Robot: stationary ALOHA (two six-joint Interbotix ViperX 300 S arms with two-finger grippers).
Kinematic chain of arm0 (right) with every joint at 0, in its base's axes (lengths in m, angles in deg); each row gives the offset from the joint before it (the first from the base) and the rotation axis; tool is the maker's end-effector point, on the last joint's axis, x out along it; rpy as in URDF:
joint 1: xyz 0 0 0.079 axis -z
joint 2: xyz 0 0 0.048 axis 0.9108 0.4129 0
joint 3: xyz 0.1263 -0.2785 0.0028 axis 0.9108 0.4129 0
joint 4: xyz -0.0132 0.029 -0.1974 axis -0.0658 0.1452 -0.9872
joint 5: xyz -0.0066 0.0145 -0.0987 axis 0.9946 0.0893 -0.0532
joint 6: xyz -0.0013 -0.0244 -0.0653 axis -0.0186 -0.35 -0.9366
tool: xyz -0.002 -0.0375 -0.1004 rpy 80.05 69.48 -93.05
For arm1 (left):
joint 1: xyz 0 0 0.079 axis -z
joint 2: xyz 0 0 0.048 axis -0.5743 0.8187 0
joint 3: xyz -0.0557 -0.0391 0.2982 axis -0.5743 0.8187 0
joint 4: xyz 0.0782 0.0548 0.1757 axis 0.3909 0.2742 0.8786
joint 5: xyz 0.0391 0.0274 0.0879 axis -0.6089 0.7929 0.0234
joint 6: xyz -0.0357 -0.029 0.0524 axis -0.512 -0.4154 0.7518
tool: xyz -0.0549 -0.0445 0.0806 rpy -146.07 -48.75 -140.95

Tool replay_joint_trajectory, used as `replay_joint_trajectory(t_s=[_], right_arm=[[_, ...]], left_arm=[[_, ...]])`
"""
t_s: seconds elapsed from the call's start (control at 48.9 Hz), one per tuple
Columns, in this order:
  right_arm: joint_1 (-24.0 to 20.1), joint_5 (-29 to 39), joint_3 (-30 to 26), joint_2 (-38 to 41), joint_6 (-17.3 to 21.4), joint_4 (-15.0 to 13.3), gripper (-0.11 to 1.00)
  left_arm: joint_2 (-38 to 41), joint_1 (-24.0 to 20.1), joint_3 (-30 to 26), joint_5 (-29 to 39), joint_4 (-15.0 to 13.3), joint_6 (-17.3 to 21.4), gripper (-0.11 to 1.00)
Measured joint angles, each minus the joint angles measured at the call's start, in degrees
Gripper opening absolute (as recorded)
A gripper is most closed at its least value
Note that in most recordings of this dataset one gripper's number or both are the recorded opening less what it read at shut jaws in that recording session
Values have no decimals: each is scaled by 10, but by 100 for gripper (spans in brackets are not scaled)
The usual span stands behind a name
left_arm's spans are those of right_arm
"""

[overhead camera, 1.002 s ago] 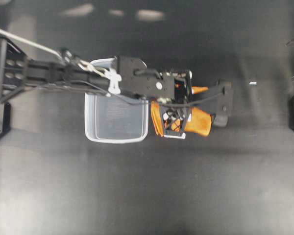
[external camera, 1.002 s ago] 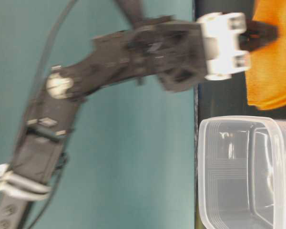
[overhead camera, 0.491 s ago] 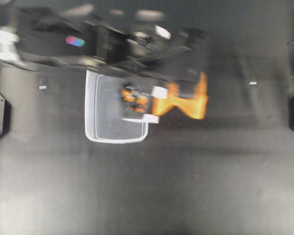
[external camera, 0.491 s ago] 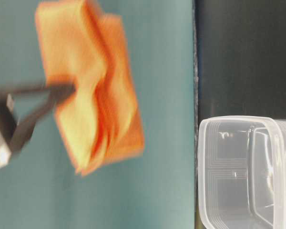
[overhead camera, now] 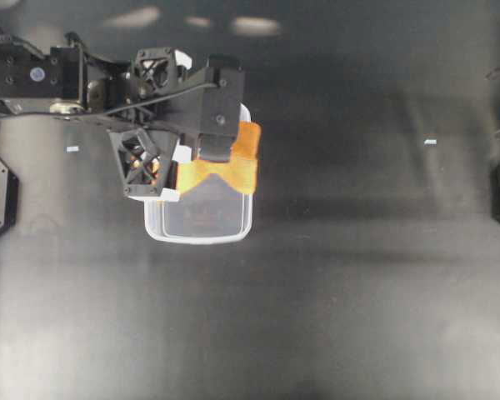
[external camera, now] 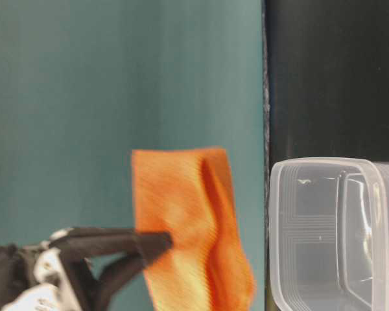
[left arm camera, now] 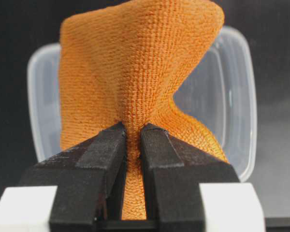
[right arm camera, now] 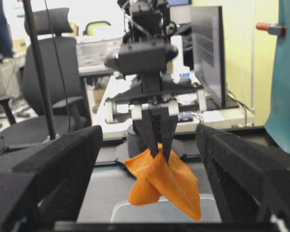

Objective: Place the orange towel into the container with the left arm.

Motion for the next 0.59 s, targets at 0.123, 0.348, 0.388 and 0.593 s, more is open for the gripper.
replay_joint_trajectory(t_s=[0.123,0.348,0.388,0.593], right_arm=[[0,0,0,0,-1,1,76],[0,0,1,1,-1,0,76],[0,-1,2,1,0,1,76],[0,0,2,1,-1,1,76]], left_arm=[[1,-1,12,5,0,1,6],[7,-1,16,4,0,6,6],[9,-1,17,3,0,6,6],[25,-1,16,0,0,7,7]])
